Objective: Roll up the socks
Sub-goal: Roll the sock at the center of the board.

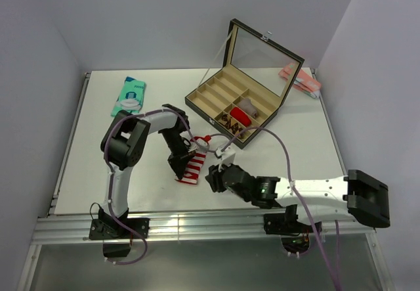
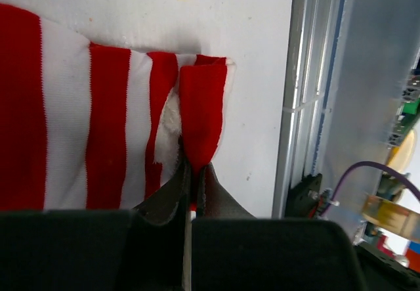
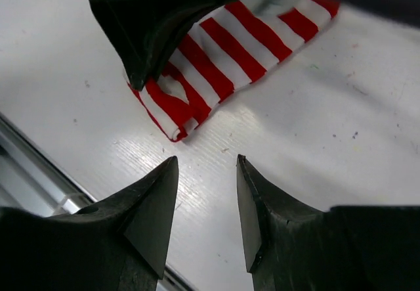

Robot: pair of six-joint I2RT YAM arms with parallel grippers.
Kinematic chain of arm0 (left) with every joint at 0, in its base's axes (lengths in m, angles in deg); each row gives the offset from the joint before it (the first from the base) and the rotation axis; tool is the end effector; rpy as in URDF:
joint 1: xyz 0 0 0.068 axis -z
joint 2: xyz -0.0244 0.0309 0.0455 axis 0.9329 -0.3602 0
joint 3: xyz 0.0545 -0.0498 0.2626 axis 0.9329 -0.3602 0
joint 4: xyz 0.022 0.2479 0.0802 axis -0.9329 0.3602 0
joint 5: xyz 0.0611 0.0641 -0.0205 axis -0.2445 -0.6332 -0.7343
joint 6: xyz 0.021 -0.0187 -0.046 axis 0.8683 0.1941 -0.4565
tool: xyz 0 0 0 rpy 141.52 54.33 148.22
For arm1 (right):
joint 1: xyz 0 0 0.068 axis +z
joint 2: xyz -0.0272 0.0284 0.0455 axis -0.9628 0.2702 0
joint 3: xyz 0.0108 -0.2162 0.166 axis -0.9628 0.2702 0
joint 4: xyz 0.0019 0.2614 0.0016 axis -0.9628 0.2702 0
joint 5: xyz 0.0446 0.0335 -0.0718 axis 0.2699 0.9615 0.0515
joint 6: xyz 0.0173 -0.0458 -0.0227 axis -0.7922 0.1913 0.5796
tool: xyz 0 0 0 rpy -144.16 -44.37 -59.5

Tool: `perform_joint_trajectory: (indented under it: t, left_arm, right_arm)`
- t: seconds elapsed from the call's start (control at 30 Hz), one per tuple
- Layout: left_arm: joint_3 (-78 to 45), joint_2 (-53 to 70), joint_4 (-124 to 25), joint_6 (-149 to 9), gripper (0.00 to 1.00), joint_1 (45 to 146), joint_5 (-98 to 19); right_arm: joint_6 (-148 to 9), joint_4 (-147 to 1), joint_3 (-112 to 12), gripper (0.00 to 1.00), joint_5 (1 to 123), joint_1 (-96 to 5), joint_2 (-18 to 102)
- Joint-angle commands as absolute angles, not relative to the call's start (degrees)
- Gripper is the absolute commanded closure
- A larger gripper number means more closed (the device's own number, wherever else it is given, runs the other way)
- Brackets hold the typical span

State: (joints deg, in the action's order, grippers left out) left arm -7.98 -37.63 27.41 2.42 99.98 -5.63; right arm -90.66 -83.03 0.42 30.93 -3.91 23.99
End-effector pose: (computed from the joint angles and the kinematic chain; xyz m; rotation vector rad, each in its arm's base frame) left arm 0.2789 -0.1961 0.1326 -1.7578 -2.0259 1.1512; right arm 0.0886 0.2063 0.1951 -0.5096 2.0224 0.6504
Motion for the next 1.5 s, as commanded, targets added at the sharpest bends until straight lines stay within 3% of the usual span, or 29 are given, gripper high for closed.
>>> perform_joint_trajectory:
  t: [0.0,0.27,1.0,1.2,1.33,1.47]
  left_arm:
    - [-4.32,-40.28,31.13,0.36,1.00,100.00,-6.78]
    - [-2.64,-44.59,31.13,-2.98,1.00,100.09,-9.16]
    - [0.09,-45.74,30.96,-3.34,0.99,100.09,-9.16]
    - [-0.79,-45.56,30.96,-2.64,1.00,100.26,-9.25]
    - [-1.23,-44.95,30.87,-2.28,0.96,100.26,-8.37]
    - [-2.45,-41.88,26.14,-5.96,0.85,99.74,-5.13]
  right_arm:
    - [-83.47,-85.43,-6.49,0.52,23.24,-0.06,30.52]
    - [-74.42,-82.79,-16.87,0.49,23.58,4.78,47.14]
    - [-61.05,-76.46,-29.01,0.50,17.80,5.57,67.64]
    - [-61.05,-76.90,-28.83,0.57,18.40,4.34,69.22]
    - [-61.66,-76.11,-28.92,0.91,21.65,3.55,69.14]
    - [-62.63,-75.58,-27.35,0.96,26.74,2.50,65.89]
